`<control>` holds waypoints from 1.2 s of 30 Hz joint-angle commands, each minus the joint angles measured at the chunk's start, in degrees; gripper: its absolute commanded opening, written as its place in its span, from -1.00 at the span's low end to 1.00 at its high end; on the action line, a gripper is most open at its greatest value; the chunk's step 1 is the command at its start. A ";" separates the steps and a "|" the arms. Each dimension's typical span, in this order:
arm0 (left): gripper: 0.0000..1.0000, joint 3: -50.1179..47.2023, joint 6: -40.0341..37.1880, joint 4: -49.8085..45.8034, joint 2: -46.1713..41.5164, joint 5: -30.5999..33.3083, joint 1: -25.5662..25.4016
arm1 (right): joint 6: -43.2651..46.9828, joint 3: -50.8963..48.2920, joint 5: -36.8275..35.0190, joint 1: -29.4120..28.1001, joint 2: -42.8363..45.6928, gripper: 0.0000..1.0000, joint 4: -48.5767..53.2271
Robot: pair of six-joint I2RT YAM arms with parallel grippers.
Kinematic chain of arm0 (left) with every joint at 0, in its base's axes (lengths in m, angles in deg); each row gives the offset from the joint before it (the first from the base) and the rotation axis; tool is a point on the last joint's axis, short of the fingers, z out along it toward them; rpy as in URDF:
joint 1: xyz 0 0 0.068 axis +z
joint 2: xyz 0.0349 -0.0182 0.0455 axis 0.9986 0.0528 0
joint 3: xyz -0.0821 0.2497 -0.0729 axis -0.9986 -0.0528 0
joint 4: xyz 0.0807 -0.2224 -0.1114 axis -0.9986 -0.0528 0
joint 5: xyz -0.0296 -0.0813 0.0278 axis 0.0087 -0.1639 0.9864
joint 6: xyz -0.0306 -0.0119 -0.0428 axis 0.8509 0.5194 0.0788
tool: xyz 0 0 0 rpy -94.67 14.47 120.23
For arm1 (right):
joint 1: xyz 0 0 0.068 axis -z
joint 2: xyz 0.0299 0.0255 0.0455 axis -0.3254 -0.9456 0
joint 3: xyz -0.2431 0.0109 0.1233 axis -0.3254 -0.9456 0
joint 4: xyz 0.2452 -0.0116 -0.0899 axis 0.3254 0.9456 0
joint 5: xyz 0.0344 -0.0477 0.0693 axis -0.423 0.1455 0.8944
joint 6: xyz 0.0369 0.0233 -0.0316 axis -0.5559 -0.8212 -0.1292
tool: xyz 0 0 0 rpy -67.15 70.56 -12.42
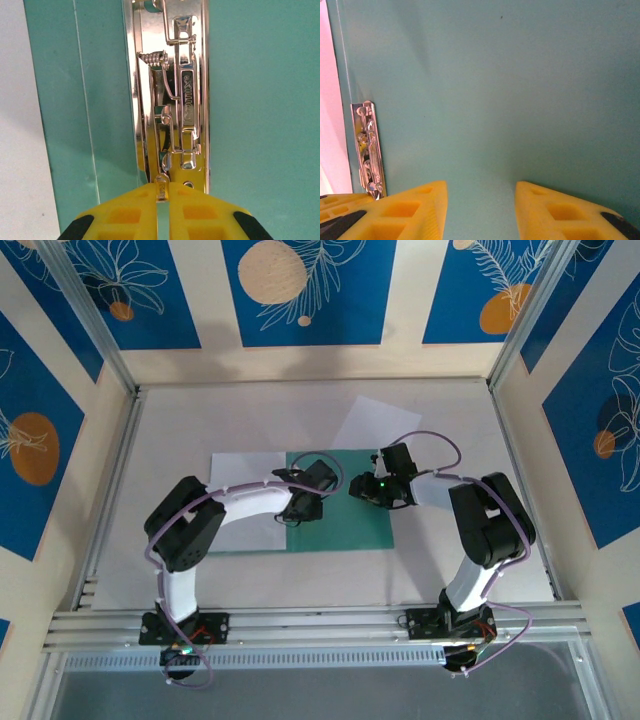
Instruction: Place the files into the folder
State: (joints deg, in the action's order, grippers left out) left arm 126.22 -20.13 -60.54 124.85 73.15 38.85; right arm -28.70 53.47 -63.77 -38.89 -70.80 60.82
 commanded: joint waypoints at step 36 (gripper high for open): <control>-0.45 7.16 -6.27 -8.83 -9.70 3.71 3.86 | 0.32 0.42 3.05 -1.08 -2.51 -0.17 4.40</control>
State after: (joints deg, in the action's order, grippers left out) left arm 131.88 -25.27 -66.83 118.10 75.14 42.11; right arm -28.68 53.82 -62.18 -39.26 -71.39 60.82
